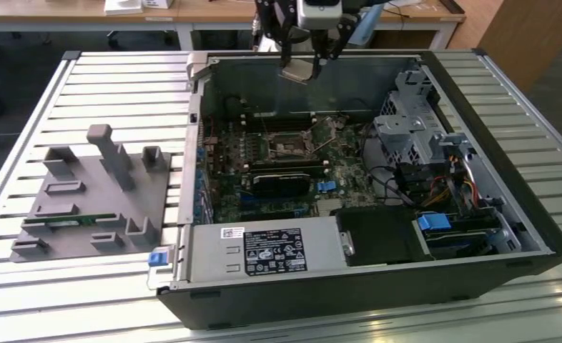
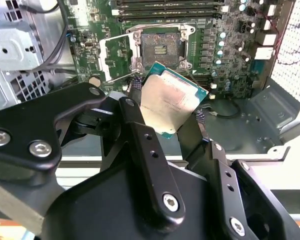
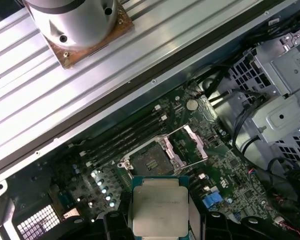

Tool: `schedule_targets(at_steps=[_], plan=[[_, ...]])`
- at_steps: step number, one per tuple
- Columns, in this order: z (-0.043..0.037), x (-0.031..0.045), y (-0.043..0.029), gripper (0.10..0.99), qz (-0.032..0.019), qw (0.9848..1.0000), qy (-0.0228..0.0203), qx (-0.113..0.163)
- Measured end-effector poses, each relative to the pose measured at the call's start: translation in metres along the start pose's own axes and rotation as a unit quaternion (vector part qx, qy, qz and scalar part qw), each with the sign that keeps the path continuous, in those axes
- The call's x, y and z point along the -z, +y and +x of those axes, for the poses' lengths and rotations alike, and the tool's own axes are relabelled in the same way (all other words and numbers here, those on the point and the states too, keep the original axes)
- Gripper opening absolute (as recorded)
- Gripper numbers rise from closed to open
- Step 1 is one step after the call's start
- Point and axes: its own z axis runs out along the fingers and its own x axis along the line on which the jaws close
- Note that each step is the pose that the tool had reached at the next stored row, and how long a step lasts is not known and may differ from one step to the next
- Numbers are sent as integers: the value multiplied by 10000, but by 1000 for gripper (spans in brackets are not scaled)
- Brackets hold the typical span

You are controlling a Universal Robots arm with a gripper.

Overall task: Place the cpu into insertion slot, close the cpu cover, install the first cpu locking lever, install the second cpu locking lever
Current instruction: 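Place the cpu into insertion slot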

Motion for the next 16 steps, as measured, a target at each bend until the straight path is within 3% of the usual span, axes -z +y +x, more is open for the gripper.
schedule_targets(at_steps=[9,13,16], plan=[[0,-3,0,533,-9,9988,-43,-490],[0,-8,-1,533,-11,9966,-74,-823],[0,-11,-1,533,-14,9941,-97,-1079]])
